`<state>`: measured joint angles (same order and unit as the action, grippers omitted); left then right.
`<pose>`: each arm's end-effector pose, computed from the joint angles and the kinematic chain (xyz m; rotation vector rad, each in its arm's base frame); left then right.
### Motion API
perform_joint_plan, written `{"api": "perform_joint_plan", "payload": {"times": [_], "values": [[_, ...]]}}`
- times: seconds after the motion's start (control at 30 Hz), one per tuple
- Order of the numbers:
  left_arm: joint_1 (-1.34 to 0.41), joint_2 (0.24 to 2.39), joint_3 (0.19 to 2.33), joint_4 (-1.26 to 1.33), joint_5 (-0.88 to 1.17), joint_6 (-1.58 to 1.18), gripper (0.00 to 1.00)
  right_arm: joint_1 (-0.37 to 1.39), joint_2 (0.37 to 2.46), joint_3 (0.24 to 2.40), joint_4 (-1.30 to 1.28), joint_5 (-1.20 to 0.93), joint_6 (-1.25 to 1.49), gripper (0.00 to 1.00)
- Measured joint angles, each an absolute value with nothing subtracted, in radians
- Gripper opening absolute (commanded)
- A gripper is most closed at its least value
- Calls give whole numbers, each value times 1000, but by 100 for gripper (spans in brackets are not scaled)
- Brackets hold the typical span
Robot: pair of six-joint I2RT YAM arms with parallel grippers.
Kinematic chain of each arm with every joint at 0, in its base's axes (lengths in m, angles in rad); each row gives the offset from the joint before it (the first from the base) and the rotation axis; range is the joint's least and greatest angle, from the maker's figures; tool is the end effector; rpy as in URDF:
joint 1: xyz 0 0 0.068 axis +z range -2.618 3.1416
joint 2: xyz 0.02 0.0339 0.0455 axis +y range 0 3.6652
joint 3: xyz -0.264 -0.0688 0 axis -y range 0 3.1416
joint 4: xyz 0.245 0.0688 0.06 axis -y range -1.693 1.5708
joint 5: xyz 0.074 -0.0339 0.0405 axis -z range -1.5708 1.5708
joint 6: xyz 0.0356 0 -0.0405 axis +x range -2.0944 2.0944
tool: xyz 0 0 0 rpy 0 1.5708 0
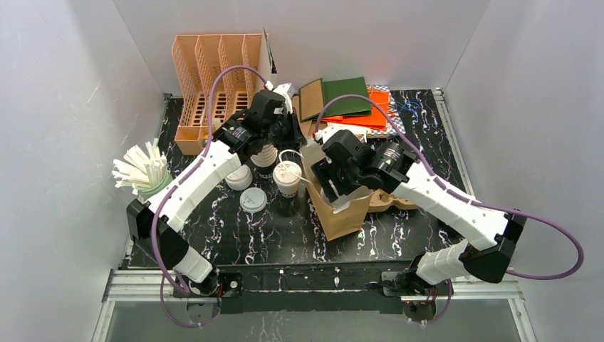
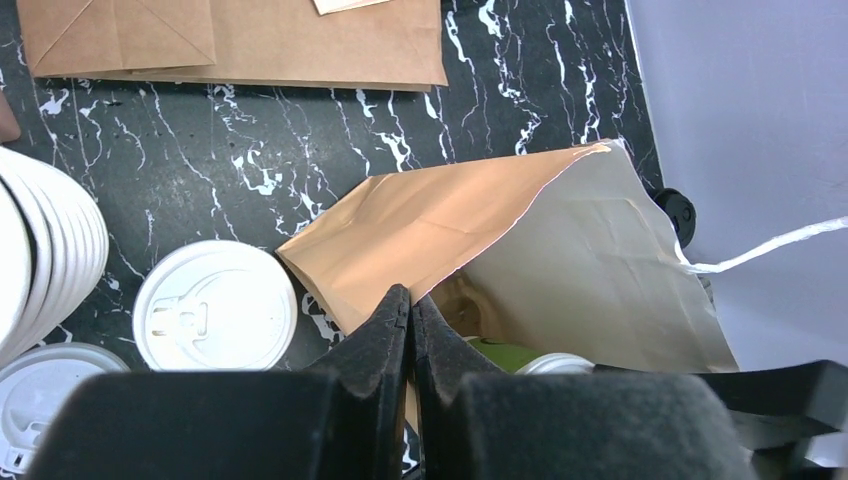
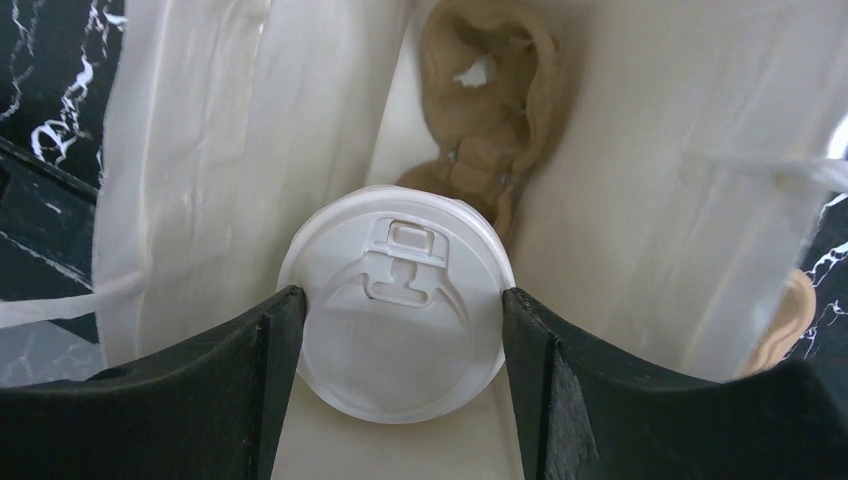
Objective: Pack the takeout coffee
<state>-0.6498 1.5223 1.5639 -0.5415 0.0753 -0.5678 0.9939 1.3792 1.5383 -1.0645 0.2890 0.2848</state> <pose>0.2735 -0.2112 0.3948 0.1377 2.1706 -0.8049 0.1552 0.2198 0.3857 -0.7302 2.3249 0.2176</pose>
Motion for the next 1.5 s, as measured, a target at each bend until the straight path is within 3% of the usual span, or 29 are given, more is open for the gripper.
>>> {"api": "perform_joint_plan", "payload": {"times": [0.7,1.2,1.3,1.5], "values": [[-699,1522,1564,-513,62,-532,2,962,1380,1383,-1042,237,329,44],[-710,1495,1530,-504,72,-533,3,961,1287,1209,-874,249,383,43],[-711,1495,1530,-508,72,-532,16,959,1287,1188,-843,253,392,42],[-709,1491,1536,-503,47,-457,62,958,1287,1183,-840,268,377,44]]}}
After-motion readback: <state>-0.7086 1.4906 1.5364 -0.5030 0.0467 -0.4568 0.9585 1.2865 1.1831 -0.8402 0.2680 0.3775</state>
